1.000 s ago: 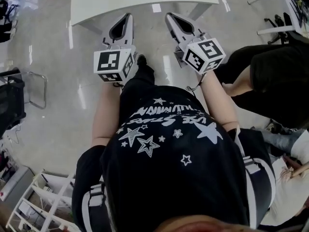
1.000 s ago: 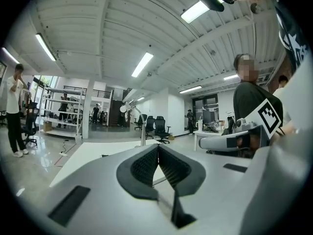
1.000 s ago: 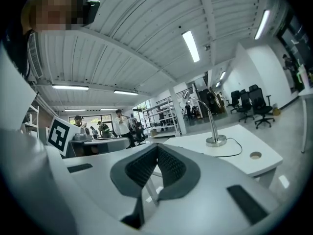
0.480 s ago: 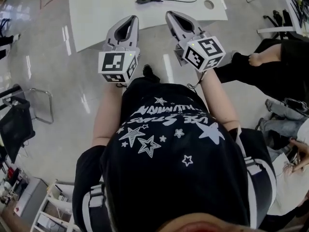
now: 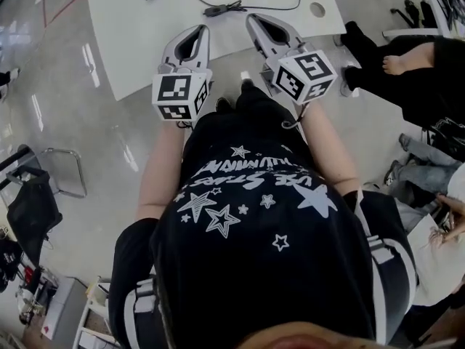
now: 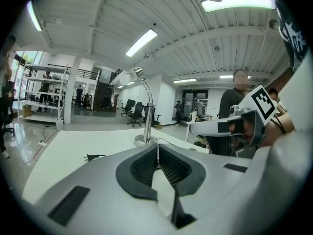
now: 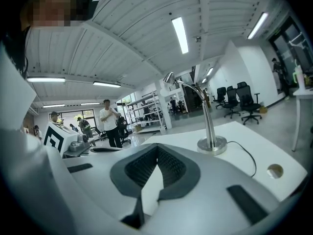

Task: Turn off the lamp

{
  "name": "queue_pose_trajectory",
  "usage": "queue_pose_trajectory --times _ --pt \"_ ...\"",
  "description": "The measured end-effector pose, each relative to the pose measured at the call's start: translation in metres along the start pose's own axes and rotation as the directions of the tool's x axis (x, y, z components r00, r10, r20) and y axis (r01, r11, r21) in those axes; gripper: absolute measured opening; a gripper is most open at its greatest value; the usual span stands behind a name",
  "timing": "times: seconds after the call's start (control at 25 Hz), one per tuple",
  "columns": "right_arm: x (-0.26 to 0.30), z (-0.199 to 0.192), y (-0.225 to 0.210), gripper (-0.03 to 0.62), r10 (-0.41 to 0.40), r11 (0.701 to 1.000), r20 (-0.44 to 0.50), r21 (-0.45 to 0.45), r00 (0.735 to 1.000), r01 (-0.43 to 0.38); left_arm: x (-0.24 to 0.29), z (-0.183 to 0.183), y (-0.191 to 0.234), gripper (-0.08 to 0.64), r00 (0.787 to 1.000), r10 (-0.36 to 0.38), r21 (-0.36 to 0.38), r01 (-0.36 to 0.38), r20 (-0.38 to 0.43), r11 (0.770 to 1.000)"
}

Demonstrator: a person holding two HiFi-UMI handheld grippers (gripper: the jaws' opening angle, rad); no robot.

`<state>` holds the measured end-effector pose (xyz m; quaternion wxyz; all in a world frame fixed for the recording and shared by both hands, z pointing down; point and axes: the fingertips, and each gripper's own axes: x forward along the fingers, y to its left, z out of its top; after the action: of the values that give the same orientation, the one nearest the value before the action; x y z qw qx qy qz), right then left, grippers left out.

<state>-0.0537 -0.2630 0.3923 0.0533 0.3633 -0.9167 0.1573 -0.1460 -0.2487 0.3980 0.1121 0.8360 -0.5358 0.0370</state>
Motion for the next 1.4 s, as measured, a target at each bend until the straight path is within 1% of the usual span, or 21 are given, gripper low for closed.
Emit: queue_pose_trajectory --times 0.12,0.24,0.4,0.52,0.56,0.64,0.68,0.76,0.88,0.96,1.08,1.16,1.4 --pt "0.007 -0.002 0.004 0.006 0.004 1.0 -0.012 0.006 1.0 -0.004 0.003 -0.006 0.003 0.012 0.999 -0.031 0.015 0.032 -0.037 0.999" --pt "0.023 -0.003 0.004 0.006 0.012 1.0 -0.026 0.013 1.0 -0.012 0.008 -0.011 0.012 0.012 0.997 -0.042 0.053 0.045 -0.07 0.998" --pt "0.036 -0.017 -0.025 0.006 0.022 1.0 -0.051 0.02 0.998 -0.021 0.039 -0.034 0.009 0.014 0.991 -0.041 0.073 0.051 -0.126 0.996" --pt "0.059 -0.034 -0.038 0.006 0.032 0.999 -0.092 0.028 0.995 -0.029 0.058 -0.053 0.022 0.015 0.985 -0.038 0.112 0.058 -0.171 0.992" --pt "0.066 -0.039 -0.04 0.006 0.036 0.999 -0.105 0.033 0.994 -0.033 0.064 -0.057 0.028 0.029 0.983 -0.039 0.125 0.062 -0.18 0.99" --pt "0.075 -0.048 -0.044 0.006 0.042 0.998 -0.129 0.045 0.991 -0.037 0.071 -0.063 0.034 0.099 0.981 -0.046 0.142 0.074 -0.187 0.987" --pt "0.077 -0.053 -0.045 0.006 0.044 0.998 -0.14 0.051 0.989 -0.038 0.073 -0.066 0.035 0.115 0.98 -0.049 0.153 0.079 -0.192 0.985" --pt "0.081 -0.06 -0.047 0.006 0.046 0.998 -0.158 0.059 0.986 -0.037 0.078 -0.073 0.036 0.124 0.974 -0.054 0.183 0.095 -0.219 0.979" --pt "0.088 -0.068 -0.049 0.006 0.057 0.997 -0.186 0.058 0.981 -0.047 0.088 -0.086 0.036 0.142 0.96 -0.081 0.222 0.144 -0.269 0.964" --pt "0.093 -0.071 -0.048 0.006 0.067 0.997 -0.201 0.056 0.977 -0.057 0.095 -0.092 0.036 0.149 0.95 -0.098 0.264 0.18 -0.295 0.948" --pt "0.099 -0.072 -0.049 0.006 0.079 0.996 -0.214 0.058 0.974 -0.068 0.106 -0.1 0.037 0.149 0.938 -0.099 0.329 0.213 -0.332 0.92" --pt "0.103 -0.074 -0.051 0.006 0.085 0.996 -0.225 0.06 0.971 -0.073 0.114 -0.104 0.039 0.149 0.931 -0.099 0.34 0.226 -0.352 0.913" --pt "0.109 -0.081 -0.052 0.006 0.109 0.994 -0.265 0.057 0.958 -0.098 0.121 -0.115 0.038 0.149 0.907 -0.128 0.338 0.276 -0.401 0.9"
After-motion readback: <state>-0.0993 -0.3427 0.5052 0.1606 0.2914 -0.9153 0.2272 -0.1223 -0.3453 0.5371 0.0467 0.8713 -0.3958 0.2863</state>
